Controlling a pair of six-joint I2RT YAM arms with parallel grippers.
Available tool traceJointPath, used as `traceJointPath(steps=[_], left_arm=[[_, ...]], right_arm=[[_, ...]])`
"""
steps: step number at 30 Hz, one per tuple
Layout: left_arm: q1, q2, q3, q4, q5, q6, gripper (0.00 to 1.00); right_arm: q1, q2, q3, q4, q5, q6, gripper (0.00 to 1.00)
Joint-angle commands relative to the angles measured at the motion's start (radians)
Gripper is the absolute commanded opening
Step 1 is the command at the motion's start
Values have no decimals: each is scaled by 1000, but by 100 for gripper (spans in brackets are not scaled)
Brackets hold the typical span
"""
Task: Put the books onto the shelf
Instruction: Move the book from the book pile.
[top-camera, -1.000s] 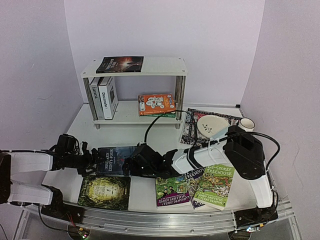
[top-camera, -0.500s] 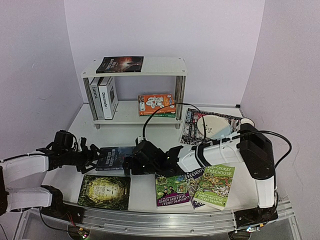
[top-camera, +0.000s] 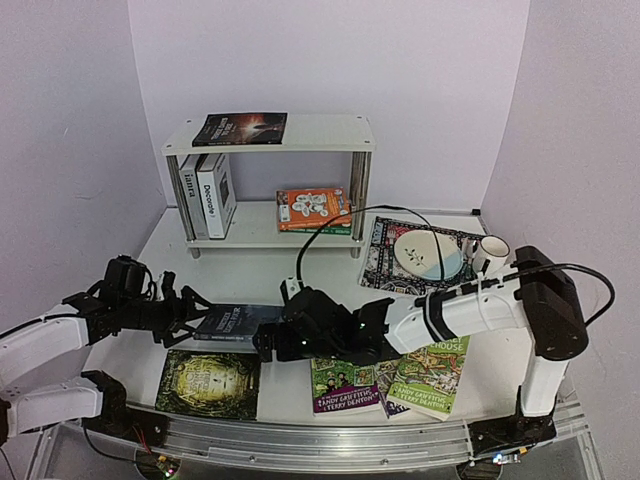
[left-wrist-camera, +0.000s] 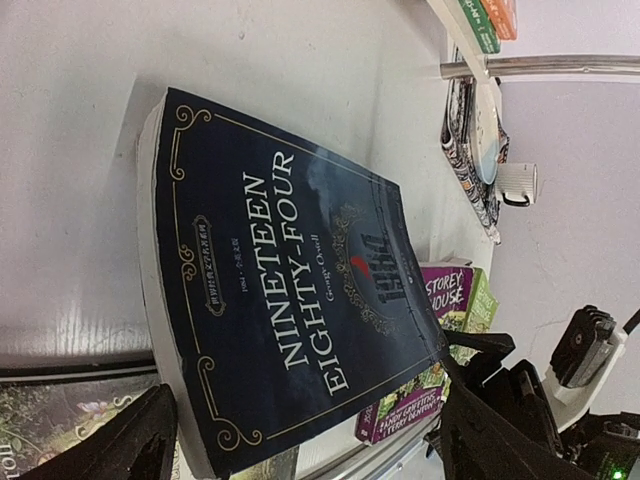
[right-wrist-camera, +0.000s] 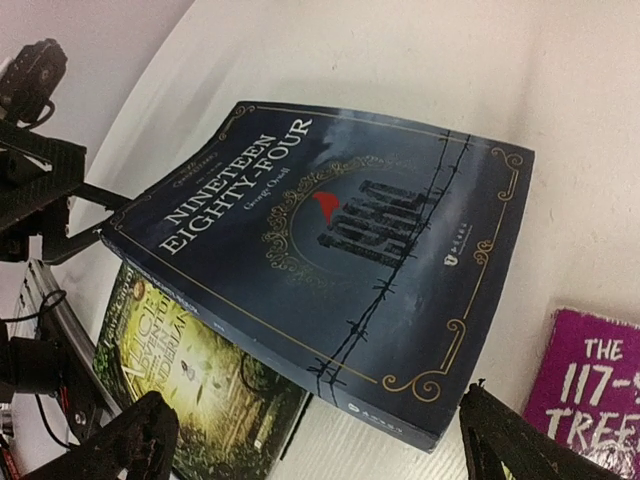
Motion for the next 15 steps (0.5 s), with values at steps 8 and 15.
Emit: traceJointPath(steps=[8, 15], left_arm=[[-229, -50, -46, -2, -53, -156, 92], [-247, -6, 61, -80, -185, -65, 99]], right_arm=[[63, -110, -130, 35, -25, 67, 98], [63, -209, -191, 0, 138, -75, 98]])
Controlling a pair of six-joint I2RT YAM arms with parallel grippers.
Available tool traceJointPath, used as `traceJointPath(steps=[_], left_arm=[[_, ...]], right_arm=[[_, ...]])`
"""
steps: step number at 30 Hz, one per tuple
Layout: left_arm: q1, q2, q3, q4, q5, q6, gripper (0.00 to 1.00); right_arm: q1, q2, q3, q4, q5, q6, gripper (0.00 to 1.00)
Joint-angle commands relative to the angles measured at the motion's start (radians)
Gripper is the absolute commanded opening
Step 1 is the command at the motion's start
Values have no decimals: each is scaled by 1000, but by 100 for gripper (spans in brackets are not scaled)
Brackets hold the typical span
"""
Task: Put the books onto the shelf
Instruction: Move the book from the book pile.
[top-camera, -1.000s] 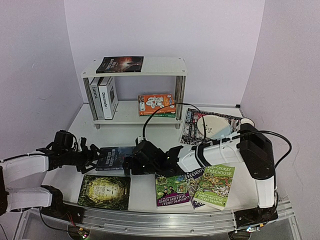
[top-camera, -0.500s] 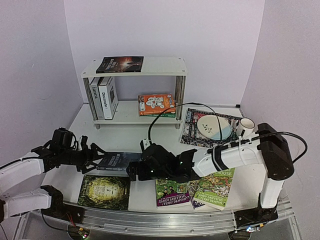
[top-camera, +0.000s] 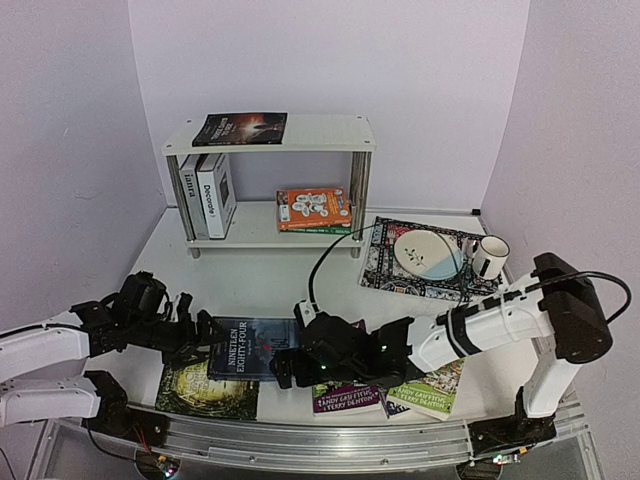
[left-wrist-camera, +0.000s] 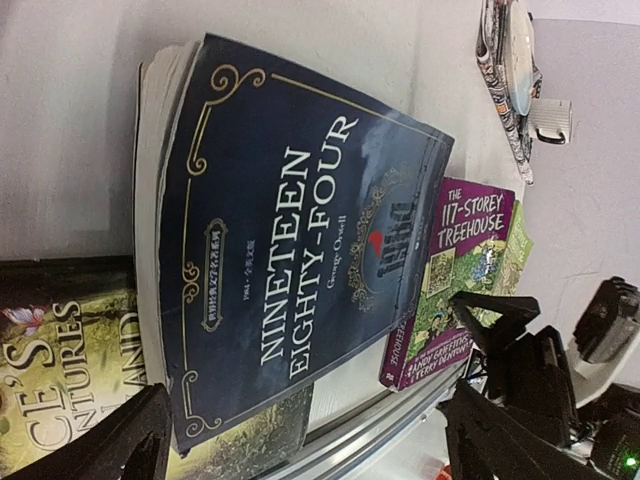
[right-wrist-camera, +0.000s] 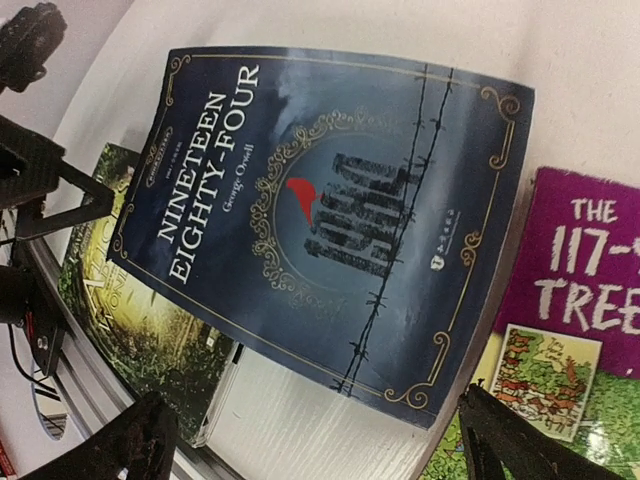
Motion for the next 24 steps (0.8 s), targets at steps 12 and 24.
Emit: traceJointPath(steps=[12, 24], left_arm=[[-87, 148, 291, -101, -400, 310, 93], [-463, 286, 450, -102, -733, 477, 96]], right_arm=[[1, -291, -154, -41, 298, -378, 98], [-142, -406, -249, -143, 315, -587, 98]])
